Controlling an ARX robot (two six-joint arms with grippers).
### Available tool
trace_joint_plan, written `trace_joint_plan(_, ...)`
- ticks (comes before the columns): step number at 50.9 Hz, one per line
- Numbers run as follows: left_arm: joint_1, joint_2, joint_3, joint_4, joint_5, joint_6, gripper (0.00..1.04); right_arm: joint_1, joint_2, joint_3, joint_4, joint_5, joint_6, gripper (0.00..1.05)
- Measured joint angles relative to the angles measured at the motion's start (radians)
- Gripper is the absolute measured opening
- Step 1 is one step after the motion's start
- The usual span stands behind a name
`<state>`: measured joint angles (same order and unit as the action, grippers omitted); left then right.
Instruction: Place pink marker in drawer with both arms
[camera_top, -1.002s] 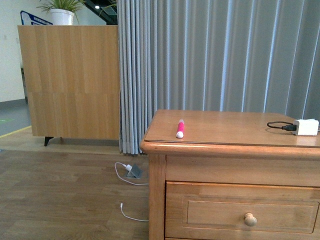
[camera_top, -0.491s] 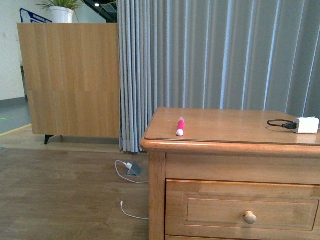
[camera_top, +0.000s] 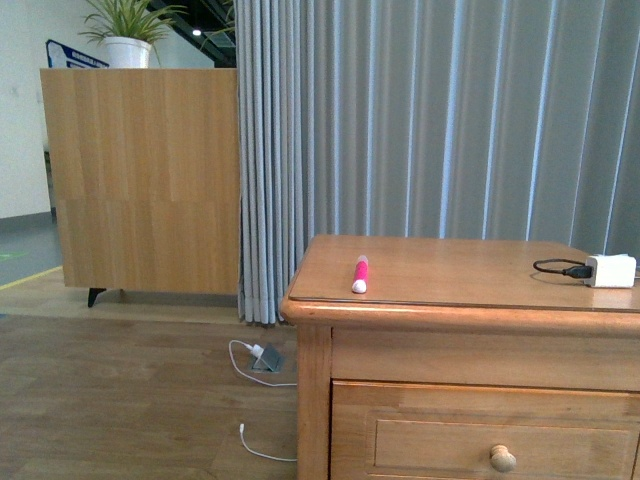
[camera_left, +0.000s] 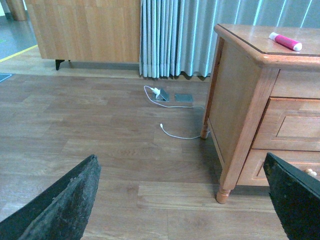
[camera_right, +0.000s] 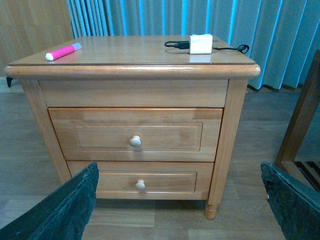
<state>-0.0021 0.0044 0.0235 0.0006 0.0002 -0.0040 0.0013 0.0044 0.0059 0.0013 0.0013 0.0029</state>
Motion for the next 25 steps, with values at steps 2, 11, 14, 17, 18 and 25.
trace_joint_plan(2, 0.000, 0.000, 0.000, 0.000, 0.000, 0.000, 0.99, 0.000, 0.000, 0.000, 0.000, 0.000, 0.000, 0.96)
trace_joint_plan(11, 0.000, 0.000, 0.000, 0.000, 0.000, 0.000, 0.99, 0.000, 0.000, 0.000, 0.000, 0.000, 0.000, 0.96)
trace_joint_plan(14, 0.000, 0.000, 0.000, 0.000, 0.000, 0.000, 0.99, 0.000, 0.000, 0.000, 0.000, 0.000, 0.000, 0.96)
trace_joint_plan(17, 0.000, 0.000, 0.000, 0.000, 0.000, 0.000, 0.99, 0.000, 0.000, 0.000, 0.000, 0.000, 0.000, 0.96)
trace_joint_plan(18, 0.000, 0.000, 0.000, 0.000, 0.000, 0.000, 0.99, 0.000, 0.000, 0.000, 0.000, 0.000, 0.000, 0.96)
trace_joint_plan(25, 0.000, 0.000, 0.000, 0.000, 0.000, 0.000, 0.99, 0.109, 0.170, 0.071, -0.182, 0.208, 0.033, 0.96)
